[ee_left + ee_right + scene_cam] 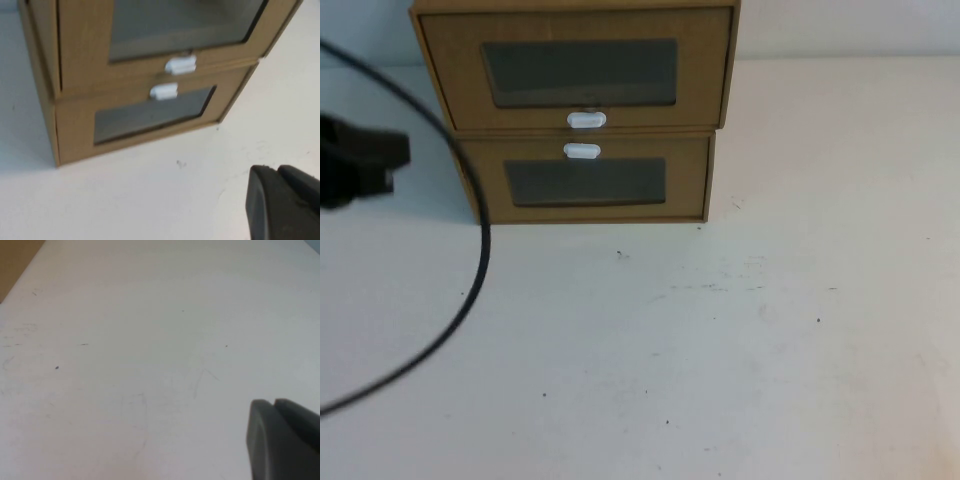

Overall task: Open the shoe box
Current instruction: 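Pull the top drawer of the cardboard box fully open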

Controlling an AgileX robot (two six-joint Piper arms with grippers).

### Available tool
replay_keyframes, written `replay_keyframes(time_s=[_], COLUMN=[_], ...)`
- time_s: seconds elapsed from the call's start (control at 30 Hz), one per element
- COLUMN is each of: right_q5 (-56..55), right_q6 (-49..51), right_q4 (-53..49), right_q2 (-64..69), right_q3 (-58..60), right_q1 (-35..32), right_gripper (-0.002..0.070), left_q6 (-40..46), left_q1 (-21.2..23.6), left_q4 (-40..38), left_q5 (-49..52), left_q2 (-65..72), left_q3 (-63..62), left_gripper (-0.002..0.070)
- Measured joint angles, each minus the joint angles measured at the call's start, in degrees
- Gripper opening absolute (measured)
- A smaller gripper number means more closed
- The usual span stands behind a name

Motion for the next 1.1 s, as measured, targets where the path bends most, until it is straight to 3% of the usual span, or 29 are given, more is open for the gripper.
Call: replay_keyframes(time_s=[0.27,0.57,0.67,0.9,1.1], right_q5=[0.0,0.0,0.0,0.0,0.0], right_q6=[0.0,0.0,0.0,0.0,0.0], right_q4=[0.0,0.0,0.0,0.0,0.0], right_q2=[0.0,0.0,0.0,0.0,0.0], right_q3=[0.0,0.0,0.0,0.0,0.0], right_q1=[0.0,0.0,0.0,0.0,0.0], right_gripper=[-0.0014,-0.0014,-0.0014,-0.0014,-0.0014], left_q6=[4.32,-3.72,-5.08,-4.29,-4.29], left_q1=[0.0,-0.95,-2.65,-7.41,-7.92], left_q4=[-2.78,-2.88,-2.22,2.36,5.41], left_q5=[11.2,25.87,26.53,27.4,27.54], left_q2=[23.25,51.79,57.2,62.54,65.82], left_q3=[-33.74,-76.89,-83.61,-85.93,-85.93], left_gripper=[-0.0005,-0.0005,-0.0005,-0.0005,-0.0005])
